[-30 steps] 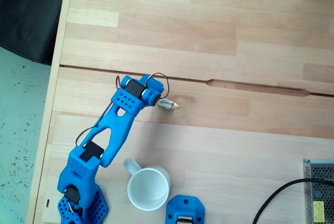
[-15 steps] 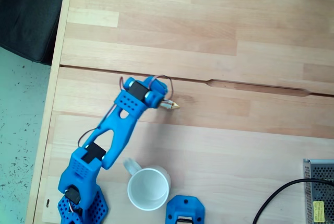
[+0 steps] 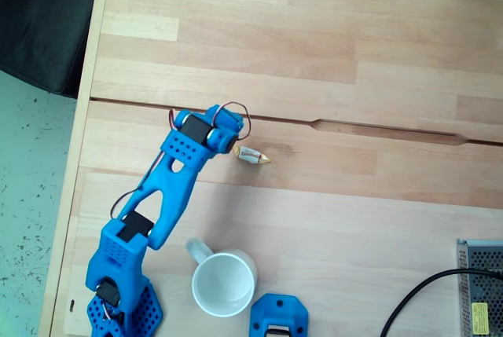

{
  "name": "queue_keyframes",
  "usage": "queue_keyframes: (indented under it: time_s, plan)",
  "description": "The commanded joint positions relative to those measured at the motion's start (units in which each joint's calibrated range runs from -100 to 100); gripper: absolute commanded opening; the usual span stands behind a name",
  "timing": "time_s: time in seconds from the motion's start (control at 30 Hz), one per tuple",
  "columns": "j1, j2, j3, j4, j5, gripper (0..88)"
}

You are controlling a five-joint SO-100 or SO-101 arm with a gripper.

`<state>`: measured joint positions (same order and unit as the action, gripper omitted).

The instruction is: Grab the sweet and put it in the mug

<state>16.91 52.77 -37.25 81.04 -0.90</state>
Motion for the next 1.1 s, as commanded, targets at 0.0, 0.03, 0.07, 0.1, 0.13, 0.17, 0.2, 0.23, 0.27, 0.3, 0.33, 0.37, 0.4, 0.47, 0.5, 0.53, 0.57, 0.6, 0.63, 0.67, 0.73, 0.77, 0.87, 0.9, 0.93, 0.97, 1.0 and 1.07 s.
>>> queue_keyframes:
  time_s: [0.0,0.03,0.07,0.1,0.13,0.17,0.2,0.23,0.27,0.3,0.33,0.37,0.4,0.47,0.5,0.53,0.57,0.6,0.63,0.67,0.73,0.77,0.87,0.9,0.93,0.97,1.0,1.07]
  plan:
    - [-2.32,-3.11,-3.07,0.33,6.15,18.1]
    - [-2.61,-3.54,-2.89,0.33,8.06,18.1]
    - [-3.11,-3.63,-2.89,0.33,10.06,18.1]
    - [-3.41,-3.63,-3.16,0.33,11.77,18.0]
    - [-3.48,-3.63,-3.70,0.25,13.33,17.9]
    - [-3.84,-3.72,-3.79,0.25,15.09,17.9]
    - [-4.13,-3.72,-3.97,0.17,16.65,17.9]
    - [-4.20,-3.72,-4.59,0.09,17.97,17.9]
    - [-4.20,-3.63,-5.21,0.01,19.63,17.9]
    - [-4.35,-3.63,-5.57,0.09,21.44,17.9]
    - [-4.64,-3.63,-6.02,0.09,23.49,17.9]
    - [-5.15,-3.63,-6.28,0.09,25.64,17.9]
    - [-5.37,-3.54,-6.64,0.09,28.03,17.9]
    - [-6.46,-3.54,-6.91,0.17,32.77,17.9]
    - [-6.89,-3.20,-6.82,0.17,35.07,17.8]
    - [-6.89,-2.86,-6.55,0.25,37.17,17.8]
    - [-6.89,-3.03,-6.46,0.49,38.97,17.8]
    - [-7.25,-2.86,-6.02,1.22,41.12,17.8]
    - [-7.25,-2.68,-5.04,2.75,43.66,17.8]
    - [-7.25,-2.68,-4.05,4.44,45.62,17.8]
    - [-7.33,-3.20,-2.89,7.99,49.87,18.4]
    - [-7.25,-3.37,-2.81,9.28,51.92,18.2]
    - [-7.33,-3.11,-2.89,13.39,58.85,17.8]
    - [-7.33,-3.11,-2.89,14.28,61.10,17.8]
    - [-7.33,-3.11,-2.81,14.52,62.91,18.1]
    - [-7.25,-3.11,-2.89,14.60,65.05,17.9]
    - [-7.33,-3.11,-2.89,14.60,66.67,17.9]
    - [-7.04,-2.94,-2.54,14.44,68.91,18.4]
